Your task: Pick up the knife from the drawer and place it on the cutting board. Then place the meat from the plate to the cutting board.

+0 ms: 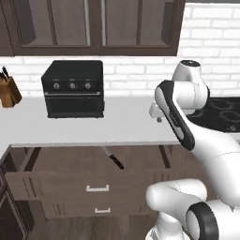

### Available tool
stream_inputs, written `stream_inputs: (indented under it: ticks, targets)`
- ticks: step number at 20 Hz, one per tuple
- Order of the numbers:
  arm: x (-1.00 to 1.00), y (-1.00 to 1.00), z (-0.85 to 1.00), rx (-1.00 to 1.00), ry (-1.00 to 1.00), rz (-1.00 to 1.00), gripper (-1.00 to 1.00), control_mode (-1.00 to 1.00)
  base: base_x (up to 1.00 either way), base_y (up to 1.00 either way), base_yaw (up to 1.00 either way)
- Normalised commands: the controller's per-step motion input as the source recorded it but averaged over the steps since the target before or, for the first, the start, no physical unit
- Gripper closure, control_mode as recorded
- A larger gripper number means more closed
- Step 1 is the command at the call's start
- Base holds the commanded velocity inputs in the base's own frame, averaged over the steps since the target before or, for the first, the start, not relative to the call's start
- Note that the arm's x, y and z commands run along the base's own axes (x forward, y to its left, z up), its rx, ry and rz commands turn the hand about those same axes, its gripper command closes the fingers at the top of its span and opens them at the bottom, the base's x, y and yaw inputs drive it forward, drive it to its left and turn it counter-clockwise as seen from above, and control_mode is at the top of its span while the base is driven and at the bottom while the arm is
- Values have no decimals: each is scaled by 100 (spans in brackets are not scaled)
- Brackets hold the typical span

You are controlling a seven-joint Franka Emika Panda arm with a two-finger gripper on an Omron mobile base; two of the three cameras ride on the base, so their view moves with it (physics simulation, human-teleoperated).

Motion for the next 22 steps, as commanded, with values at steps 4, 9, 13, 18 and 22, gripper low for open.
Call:
stream_inputs:
  ticks: [4,9,13,18,22]
  targets:
    - [0,0,0,0,0,0,-100,100,-25,-43,61]
    - [0,0,0,0,0,0,-100,100,0,-68,58]
    - [0,0,0,0,0,0,-100,100,0,-85,44]
    - [0,0,0,0,0,0,-100,100,14,-89,26]
    - [0,0,0,0,0,0,-100,100,56,-58,19]
